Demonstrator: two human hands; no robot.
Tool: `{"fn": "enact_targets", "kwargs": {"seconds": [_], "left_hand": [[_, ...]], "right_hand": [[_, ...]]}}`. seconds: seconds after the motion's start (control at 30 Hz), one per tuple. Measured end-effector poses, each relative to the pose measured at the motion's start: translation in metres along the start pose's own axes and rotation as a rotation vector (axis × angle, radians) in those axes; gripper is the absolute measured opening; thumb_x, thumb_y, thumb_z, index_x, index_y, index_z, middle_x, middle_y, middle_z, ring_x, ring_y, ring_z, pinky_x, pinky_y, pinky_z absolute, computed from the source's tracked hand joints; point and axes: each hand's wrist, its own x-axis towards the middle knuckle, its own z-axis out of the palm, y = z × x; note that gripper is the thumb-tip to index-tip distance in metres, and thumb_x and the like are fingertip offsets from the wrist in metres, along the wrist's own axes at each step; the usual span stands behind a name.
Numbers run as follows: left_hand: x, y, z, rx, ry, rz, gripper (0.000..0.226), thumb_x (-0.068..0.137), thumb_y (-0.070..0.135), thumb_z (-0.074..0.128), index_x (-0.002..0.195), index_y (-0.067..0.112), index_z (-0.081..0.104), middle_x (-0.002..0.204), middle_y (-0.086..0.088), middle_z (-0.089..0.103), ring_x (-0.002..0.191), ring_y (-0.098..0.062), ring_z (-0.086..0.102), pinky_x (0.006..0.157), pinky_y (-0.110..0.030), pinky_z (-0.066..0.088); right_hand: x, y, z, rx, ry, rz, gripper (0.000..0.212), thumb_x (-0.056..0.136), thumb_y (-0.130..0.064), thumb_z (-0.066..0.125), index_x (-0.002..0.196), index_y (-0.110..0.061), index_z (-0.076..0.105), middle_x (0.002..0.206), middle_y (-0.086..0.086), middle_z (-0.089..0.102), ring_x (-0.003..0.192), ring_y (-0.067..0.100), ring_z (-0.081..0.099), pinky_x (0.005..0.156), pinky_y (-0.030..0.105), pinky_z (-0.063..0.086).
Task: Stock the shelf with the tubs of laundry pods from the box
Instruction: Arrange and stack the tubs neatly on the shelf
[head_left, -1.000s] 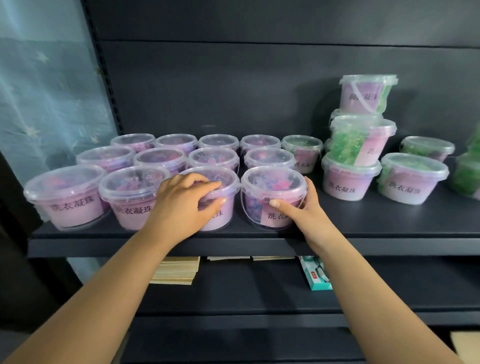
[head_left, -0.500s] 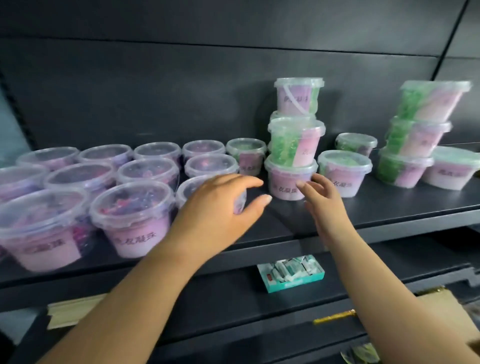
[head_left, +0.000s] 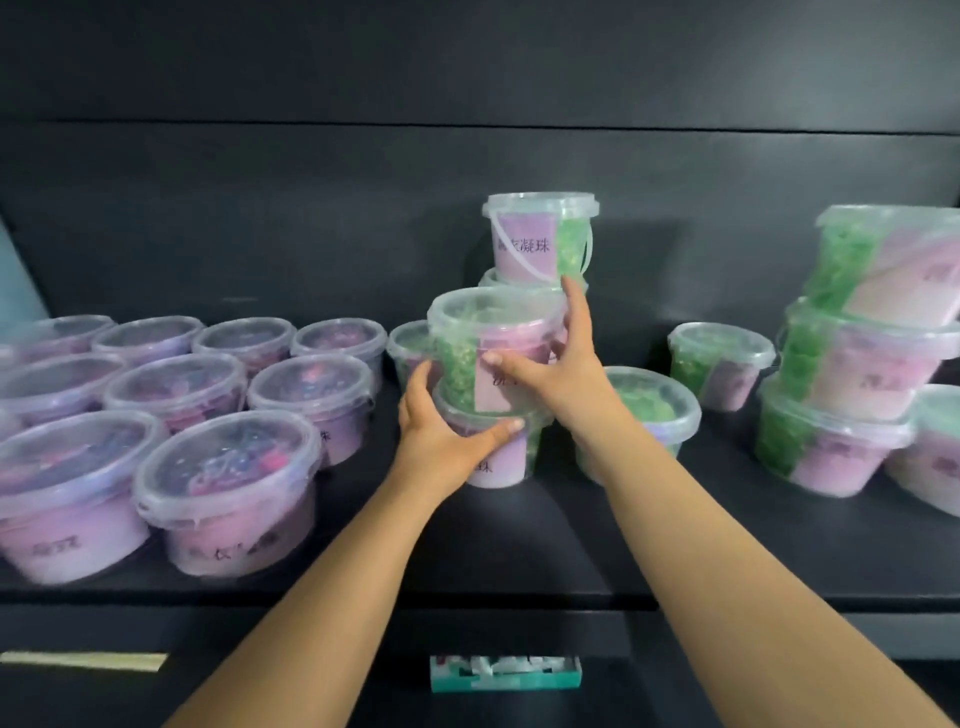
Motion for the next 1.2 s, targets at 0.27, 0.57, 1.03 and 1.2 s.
{"fn": "enact_targets", "kwargs": {"seconds": [0.27,0.57,1.03,1.2], "left_hand": [[-0.009,-0.007,0.001,-0.069,0.184,-0.009,0.069,0.065,0.022,0.081,0.124,0.023,0.045,0.107,0.014,0.055,0.099,-0.004,0.056,0.082,-0.013,0.044],[-0.031,0.001,-0.022,0.585,0.191,0.117,0.05,0.083,0.04,0.06,0.128,0.023,0.048,0.146,-0.004,0.028,0.14,-0.02,0.018,0.111,-0.03,0.017],[0.022,0.035,-0.033,1.145,-0.33,0.127,0.048,0.094,0.044,0.039,0.14,0.032,0.033,0.148,-0.003,0.03,0.135,-0.024,0.03,0.111,-0.034,0.026],[0.031,0.035,-0.025,1.126,-0.348,0.147,0.048,0.092,0.045,0.043,0.138,0.033,0.038,0.144,-0.005,0.033,0.133,-0.025,0.031,0.11,-0.035,0.026]], "right_hand": [[0.015,0.005,0.005,0.219,-0.072,0.057,0.055,0.065,-0.017,0.082,0.097,-0.041,0.044,0.114,0.004,0.052,0.108,0.021,0.055,0.092,0.038,0.051],[0.003,0.0,-0.037,0.438,0.056,-0.026,0.058,0.052,-0.022,0.081,0.094,-0.034,0.044,0.111,0.006,0.055,0.085,0.015,0.06,0.057,0.017,0.05],[0.001,0.014,-0.086,0.142,0.239,-0.033,0.055,0.061,-0.023,0.083,0.091,-0.041,0.04,0.105,-0.004,0.052,0.09,0.012,0.057,0.08,0.035,0.052],[0.0,0.014,-0.085,0.145,0.231,-0.046,0.054,0.062,-0.019,0.082,0.091,-0.039,0.041,0.106,-0.002,0.051,0.09,0.013,0.056,0.077,0.031,0.051]]}}
